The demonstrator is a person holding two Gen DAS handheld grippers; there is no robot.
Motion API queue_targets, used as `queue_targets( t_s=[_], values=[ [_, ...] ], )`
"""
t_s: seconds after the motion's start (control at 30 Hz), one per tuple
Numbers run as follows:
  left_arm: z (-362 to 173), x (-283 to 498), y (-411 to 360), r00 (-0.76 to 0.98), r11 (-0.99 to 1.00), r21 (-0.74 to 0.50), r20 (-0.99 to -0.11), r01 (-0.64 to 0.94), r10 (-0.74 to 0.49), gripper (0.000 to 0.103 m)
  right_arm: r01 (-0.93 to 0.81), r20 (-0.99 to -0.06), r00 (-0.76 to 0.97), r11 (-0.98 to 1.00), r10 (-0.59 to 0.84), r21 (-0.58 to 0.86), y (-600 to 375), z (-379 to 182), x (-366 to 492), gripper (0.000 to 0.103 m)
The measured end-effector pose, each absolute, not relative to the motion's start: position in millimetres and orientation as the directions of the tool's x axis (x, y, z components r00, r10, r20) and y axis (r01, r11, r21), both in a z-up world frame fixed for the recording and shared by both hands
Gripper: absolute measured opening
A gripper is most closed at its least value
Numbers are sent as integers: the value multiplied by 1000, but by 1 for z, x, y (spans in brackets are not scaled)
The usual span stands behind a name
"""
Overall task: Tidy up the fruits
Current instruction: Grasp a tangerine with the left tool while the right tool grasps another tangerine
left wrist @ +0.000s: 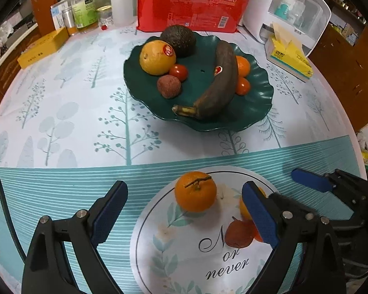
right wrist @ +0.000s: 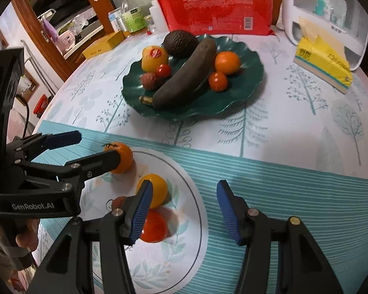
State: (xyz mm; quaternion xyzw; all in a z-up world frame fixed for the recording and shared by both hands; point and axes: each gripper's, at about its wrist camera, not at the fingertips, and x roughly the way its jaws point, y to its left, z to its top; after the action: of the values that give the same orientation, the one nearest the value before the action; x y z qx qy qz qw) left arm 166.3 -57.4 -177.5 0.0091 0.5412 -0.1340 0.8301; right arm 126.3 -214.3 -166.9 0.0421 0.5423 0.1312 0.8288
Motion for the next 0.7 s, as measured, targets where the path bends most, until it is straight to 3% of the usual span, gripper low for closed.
queue_targets(
  t_s=[0.07,0.17,0.23,0.4,0.57,0.63,0.7],
  values=[
    [-180,167,-59,370,956,-148,-899,252,-236,89,-189,-889,363,956,280,224,-210,-171,127,55],
    [-184,169,-63,346,945,-172,-900,279,-266,75,-227,-880,355,942,315,246,-202,-173,126,55],
    [-189,170,-65,325,939,-187,-904,290,-280,58,-254,-878,350,935,327,247,-196,-174,127,55],
    [-197,173,-66,306,933,-205,-905,296,-296,41,-295,-872,314,912,375,286,-186,-181,129,55],
    [-200,175,-60,300,923,-251,-892,294,-338,38,-312,-859,279,887,429,341,-177,-188,132,46],
    [-200,175,-58,300,921,-258,-889,293,-345,37,-328,-852,259,871,456,367,-173,-190,134,33],
    [-200,175,-57,306,922,-253,-889,292,-341,37,-336,-853,255,869,456,364,-170,-189,134,30]
  ],
)
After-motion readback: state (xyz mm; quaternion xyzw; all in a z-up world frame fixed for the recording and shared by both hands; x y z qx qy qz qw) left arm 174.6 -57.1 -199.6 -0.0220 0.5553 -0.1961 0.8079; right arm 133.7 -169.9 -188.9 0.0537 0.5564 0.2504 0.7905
